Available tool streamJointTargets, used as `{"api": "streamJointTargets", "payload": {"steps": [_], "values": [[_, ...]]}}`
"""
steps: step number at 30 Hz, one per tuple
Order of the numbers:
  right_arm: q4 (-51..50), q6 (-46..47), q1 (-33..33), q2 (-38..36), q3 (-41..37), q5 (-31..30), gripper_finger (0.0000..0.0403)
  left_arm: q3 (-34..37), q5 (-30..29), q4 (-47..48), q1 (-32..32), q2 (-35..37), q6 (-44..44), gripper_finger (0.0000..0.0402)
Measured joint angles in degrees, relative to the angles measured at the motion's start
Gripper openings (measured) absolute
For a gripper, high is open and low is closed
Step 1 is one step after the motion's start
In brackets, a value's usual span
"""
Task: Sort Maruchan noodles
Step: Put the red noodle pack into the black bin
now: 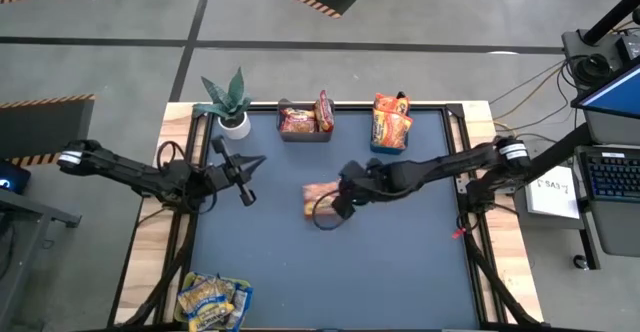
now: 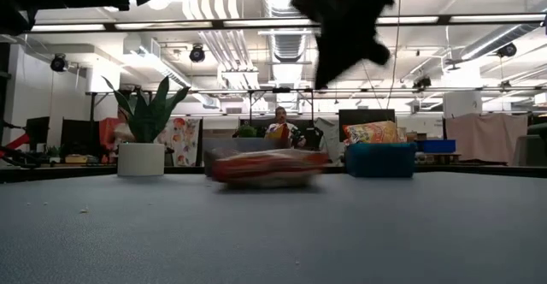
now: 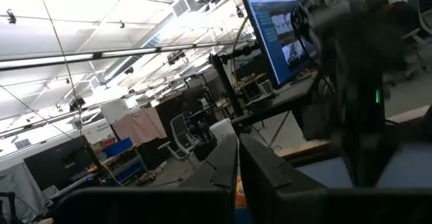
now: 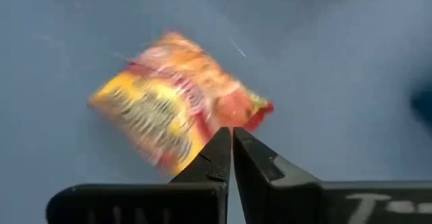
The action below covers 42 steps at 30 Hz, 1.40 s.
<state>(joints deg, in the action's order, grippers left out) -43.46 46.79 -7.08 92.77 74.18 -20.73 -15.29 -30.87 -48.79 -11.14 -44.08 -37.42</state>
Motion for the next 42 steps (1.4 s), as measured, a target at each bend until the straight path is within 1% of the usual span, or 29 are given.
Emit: {"api": "streamJointTargets", "payload": {"steps": [2, 3, 4, 6, 9, 11, 15, 18, 23, 25, 27, 29, 32, 35, 37, 40, 42], "values": [[3.9, -8.0, -0.5, -1.4, 2.5, -0.1, 0.0009, 0.0, 0.0, 0.0, 0.0, -0.7, 0.1, 0.0], [6.2, -11.4, -0.7, -1.8, 3.5, 1.0, 0.0009, 0.0, 0.0, 0.2, 0.0, -1.1, 0.1, 0.0], [9.2, -14.1, -1.0, -2.1, 4.5, 2.8, 0.0009, 0.0, 0.0, 0.1, 0.0, -1.6, 0.1, 0.0], [10.8, -17.9, -1.2, -3.0, 5.2, 7.2, 0.0009, 0.0, 0.0, -0.1, 0.0, -2.7, 0.0, 0.0], [14.5, -19.8, -1.2, -3.6, 4.9, 14.2, 0.0009, 0.0, 0.0, -0.1, 0.0, -4.4, 0.3, 0.0], [14.9, -20.2, -1.2, -3.6, 3.6, 16.3, 0.0009, 0.0, 0.0, 0.2, 0.0, -5.6, 0.5, 0.0], [21.2, -21.2, -1.2, -3.3, -1.8, 16.8, 0.0009, 0.0, -0.1, 0.2, 0.0, -8.9, 2.1, 0.0], [28.9, -21.4, -0.6, -3.2, -7.7, 16.7, 0.0009, 0.0, -0.1, 1.4, 0.0, -11.9, 8.0, 0.0], [43.6, -20.4, 2.2, -3.2, -17.6, 16.7, 0.0009, 0.0, 0.0, 10.8, 0.0, -16.7, 23.1, 0.0], [47.1, -20.1, 3.6, -3.2, -20.1, 16.6, 0.0009, 0.0, 0.0, 14.1, 0.0, -18.0, 28.7, 0.0], [49.7, -19.6, 5.2, -3.2, -21.9, 16.1, 0.0009, -1.0, 0.0, 18.8, 0.0, -18.6, 32.3, 0.0], [51.5, -19.1, 6.8, -3.2, -23.1, 15.5, 0.0009, -3.9, 0.4, 26.6, 0.0, -18.8, 34.5, 0.0], [53.9, -18.2, 8.9, -3.2, -24.5, 13.4, 0.0009, -10.7, 2.3, 42.5, 0.0, -19.1, 38.5, 0.0], [56.6, -18.8, 10.4, -3.2, -25.6, 12.8, 0.0009, -17.2, 5.4, 57.6, 0.0, -20.2, 41.0, 0.0], [58.0, -20.9, 10.9, -3.2, -25.8, 12.6, 0.0009, -19.5, 7.7, 63.6, 0.0, -21.1, 42.0, 0.0], [59.4, -24.8, 11.3, -3.2, -25.7, 11.4, 0.0009, -20.9, 13.7, 65.7, 0.3, -22.0, 45.5, 0.0], [59.7, -28.0, 11.7, -3.3, -25.2, 11.1, 0.0009, -21.4, 19.6, 65.1, 0.6, -22.4, 49.5, 0.0]]}}
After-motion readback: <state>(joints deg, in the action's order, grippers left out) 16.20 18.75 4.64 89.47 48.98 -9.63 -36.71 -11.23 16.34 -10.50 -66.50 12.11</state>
